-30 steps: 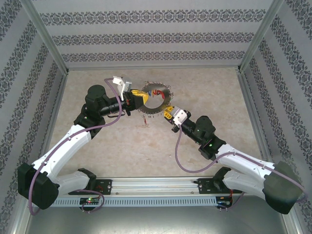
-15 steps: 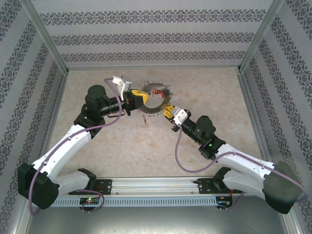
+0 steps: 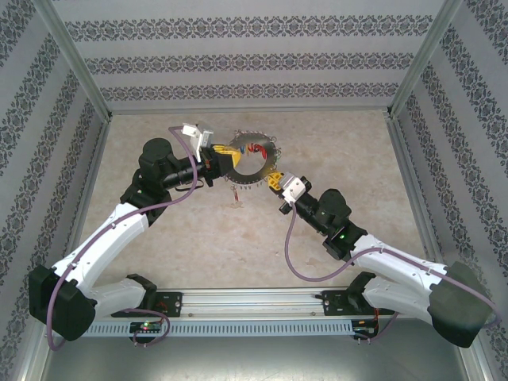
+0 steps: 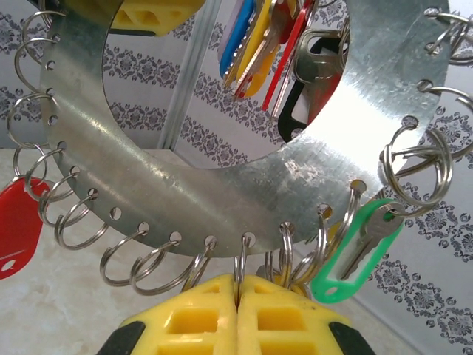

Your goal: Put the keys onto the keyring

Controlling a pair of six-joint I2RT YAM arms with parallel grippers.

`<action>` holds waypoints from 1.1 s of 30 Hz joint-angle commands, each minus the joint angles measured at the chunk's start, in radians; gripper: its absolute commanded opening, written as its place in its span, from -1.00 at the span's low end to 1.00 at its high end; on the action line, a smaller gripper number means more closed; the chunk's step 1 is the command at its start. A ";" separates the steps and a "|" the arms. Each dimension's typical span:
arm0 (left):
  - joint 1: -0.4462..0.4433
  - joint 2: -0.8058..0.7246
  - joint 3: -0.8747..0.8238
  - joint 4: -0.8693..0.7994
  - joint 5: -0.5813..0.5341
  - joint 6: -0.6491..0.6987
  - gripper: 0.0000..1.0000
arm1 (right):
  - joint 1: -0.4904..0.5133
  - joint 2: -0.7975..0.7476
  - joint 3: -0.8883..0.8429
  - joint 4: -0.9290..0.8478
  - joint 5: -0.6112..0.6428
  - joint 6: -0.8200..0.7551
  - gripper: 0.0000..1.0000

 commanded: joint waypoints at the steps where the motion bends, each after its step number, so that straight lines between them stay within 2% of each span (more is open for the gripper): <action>1: 0.011 -0.001 0.041 0.044 -0.053 -0.037 -1.00 | 0.018 0.005 0.019 0.043 0.007 -0.003 -1.00; 7: 0.012 -0.002 -0.006 0.017 -0.144 -0.114 -0.87 | 0.009 0.004 0.028 0.015 0.014 0.012 -1.00; 12: 0.012 0.002 -0.087 0.072 -0.224 -0.256 -0.67 | -0.035 -0.006 0.033 -0.028 -0.123 0.086 -1.00; 16: 0.012 0.019 -0.117 0.080 -0.213 -0.328 -0.50 | -0.077 -0.008 0.034 -0.042 -0.208 0.154 -1.00; 25: 0.011 0.034 -0.167 0.038 -0.180 -0.363 -0.15 | -0.139 0.008 0.067 -0.131 -0.348 0.209 -1.00; 33: 0.012 0.095 -0.272 0.095 -0.141 -0.378 -0.07 | -0.164 0.040 0.106 -0.215 -0.362 0.225 -1.00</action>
